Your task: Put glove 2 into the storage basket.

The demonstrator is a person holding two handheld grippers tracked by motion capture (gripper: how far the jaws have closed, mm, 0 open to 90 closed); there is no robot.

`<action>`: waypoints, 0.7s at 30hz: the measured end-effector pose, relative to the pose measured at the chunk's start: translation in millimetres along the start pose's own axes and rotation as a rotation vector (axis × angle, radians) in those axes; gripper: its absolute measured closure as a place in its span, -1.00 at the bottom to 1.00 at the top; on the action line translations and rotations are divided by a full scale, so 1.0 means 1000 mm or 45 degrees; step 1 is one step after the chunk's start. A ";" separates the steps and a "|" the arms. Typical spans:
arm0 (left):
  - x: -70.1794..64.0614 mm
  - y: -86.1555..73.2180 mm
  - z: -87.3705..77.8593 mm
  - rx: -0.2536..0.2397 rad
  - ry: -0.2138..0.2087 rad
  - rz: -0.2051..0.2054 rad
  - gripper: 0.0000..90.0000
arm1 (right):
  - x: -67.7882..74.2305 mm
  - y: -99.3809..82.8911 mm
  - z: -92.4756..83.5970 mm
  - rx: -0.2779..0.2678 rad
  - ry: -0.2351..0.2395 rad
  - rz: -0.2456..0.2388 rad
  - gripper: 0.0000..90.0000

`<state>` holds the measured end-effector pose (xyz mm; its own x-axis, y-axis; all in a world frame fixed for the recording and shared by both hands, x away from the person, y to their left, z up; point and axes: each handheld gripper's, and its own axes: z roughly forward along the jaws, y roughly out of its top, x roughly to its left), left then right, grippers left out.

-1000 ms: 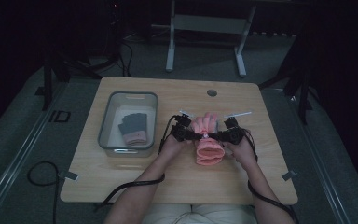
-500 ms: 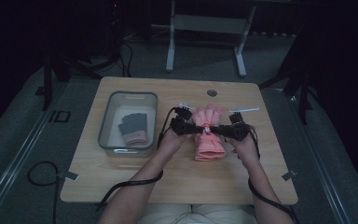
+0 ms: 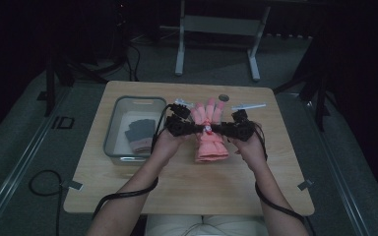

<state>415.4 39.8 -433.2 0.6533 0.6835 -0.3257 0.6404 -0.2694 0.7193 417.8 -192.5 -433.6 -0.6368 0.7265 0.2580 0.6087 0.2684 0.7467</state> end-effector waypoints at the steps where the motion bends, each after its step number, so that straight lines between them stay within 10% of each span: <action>1: 0.000 0.000 -0.003 -0.005 0.007 -0.003 0.73 | 0.003 0.003 0.001 0.000 0.002 -0.006 0.47; 21: 0.027 0.004 -0.076 -0.062 0.144 -0.031 0.73 | 0.055 0.055 0.028 -0.028 0.075 -0.114 0.47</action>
<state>404.7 108.5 -392.3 0.5863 0.7624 -0.2738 0.6331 -0.2204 0.7421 429.4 -120.1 -395.6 -0.7153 0.6616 0.2250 0.5381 0.3160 0.7814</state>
